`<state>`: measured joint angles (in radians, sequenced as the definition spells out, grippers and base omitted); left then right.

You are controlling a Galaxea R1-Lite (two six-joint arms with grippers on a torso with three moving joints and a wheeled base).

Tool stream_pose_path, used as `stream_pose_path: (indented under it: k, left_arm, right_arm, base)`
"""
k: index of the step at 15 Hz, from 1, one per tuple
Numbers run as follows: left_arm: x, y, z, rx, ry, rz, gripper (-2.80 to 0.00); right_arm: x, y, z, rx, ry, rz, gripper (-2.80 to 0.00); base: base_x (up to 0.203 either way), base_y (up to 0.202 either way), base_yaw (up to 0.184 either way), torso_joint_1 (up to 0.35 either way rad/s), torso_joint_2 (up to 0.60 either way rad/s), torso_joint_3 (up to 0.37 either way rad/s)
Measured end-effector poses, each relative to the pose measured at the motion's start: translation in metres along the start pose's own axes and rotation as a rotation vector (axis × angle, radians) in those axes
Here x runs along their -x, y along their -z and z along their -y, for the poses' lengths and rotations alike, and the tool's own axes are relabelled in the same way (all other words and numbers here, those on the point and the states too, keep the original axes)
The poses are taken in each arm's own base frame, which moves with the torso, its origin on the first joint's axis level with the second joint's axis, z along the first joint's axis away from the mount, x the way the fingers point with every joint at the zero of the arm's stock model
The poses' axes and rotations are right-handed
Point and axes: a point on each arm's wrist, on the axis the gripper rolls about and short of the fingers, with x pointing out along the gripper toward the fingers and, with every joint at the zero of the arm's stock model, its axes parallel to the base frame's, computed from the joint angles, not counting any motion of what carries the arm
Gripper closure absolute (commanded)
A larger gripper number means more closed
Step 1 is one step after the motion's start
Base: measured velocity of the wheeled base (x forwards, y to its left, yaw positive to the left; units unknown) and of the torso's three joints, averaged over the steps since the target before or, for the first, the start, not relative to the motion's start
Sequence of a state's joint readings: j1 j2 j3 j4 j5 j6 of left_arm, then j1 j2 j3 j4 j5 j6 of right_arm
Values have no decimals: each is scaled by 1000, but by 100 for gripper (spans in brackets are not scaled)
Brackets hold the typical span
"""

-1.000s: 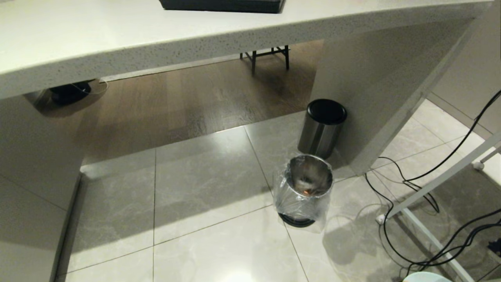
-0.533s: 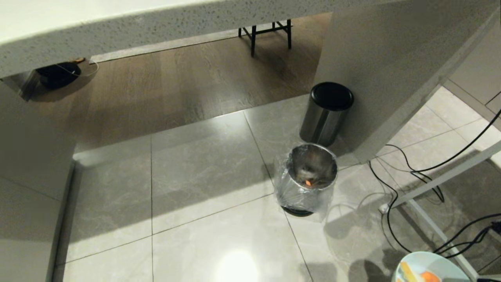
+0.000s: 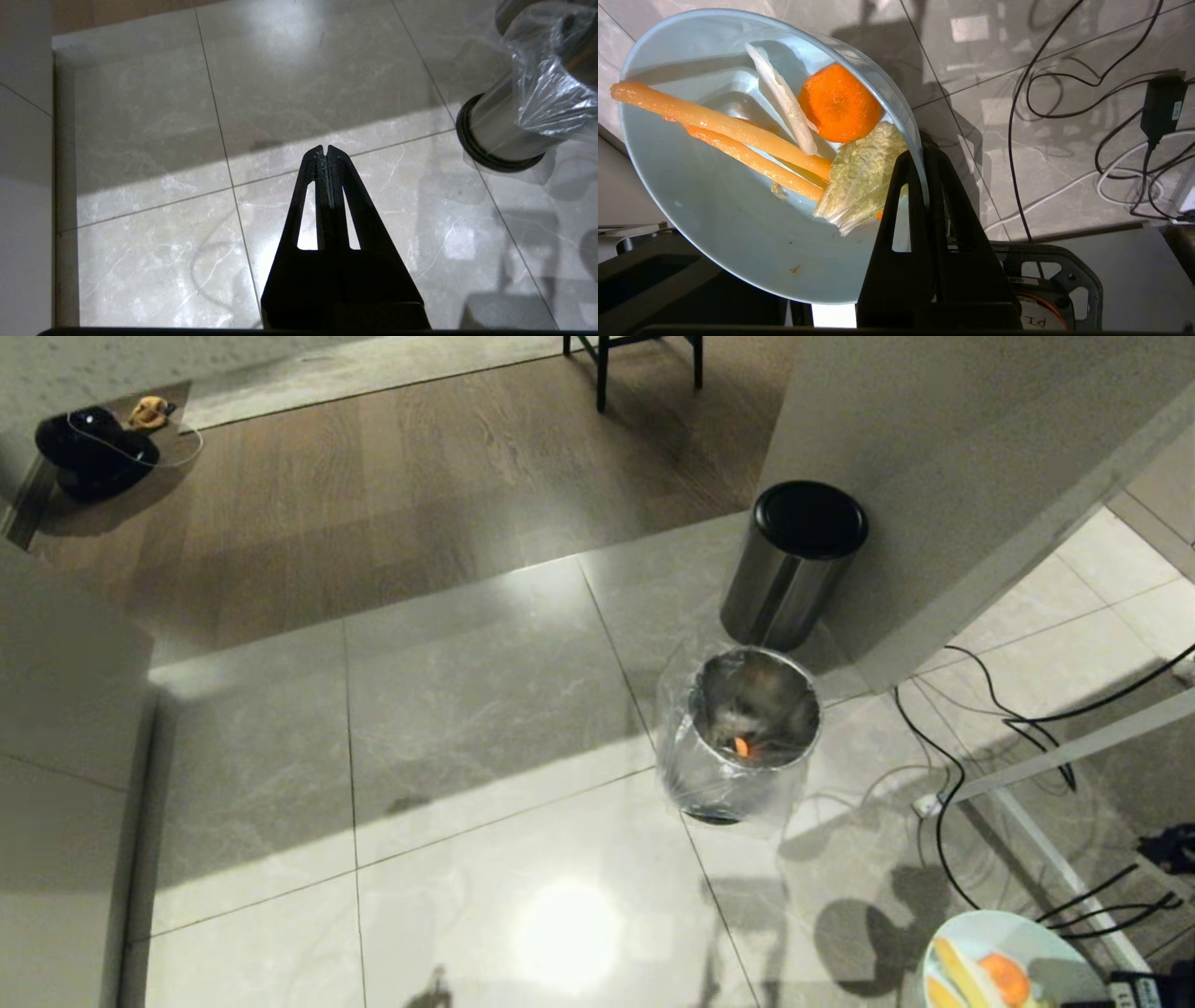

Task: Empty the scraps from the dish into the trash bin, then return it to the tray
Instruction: Move the bowl over the trash can

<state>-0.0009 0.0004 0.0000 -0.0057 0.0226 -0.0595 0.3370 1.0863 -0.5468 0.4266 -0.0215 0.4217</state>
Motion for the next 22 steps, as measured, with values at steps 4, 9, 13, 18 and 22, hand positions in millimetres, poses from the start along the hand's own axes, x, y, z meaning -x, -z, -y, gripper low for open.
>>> stream_pose_path:
  k: [4,9,13,18,22]
  left_arm:
    - [0,0,0,0,0,0,0]
    - [0,0,0,0,0,0,0]
    - [0,0,0,-2,0,0,0]
    - [0,0,0,-2,0,0,0]
    - [0,0,0,-2,0,0,0]
  right_arm:
    - [-6,-5,-2,2,4,-10,0]
    - [-11,-7,-3,4,12,-27,0]
    - [-12,-7,-3,5,14,-33,0]
    - [-12,-8,-4,5,14,-27,0]
    - [-13,-18,-7,-1,34,23,0]
  base:
    - [0,0,0,2,0,-200]
    - [0,0,0,3,3,-197]
    - [0,0,0,3,4,-197]
    - [0,0,0,2,1,-67]
    - [0,0,0,0,0,0]
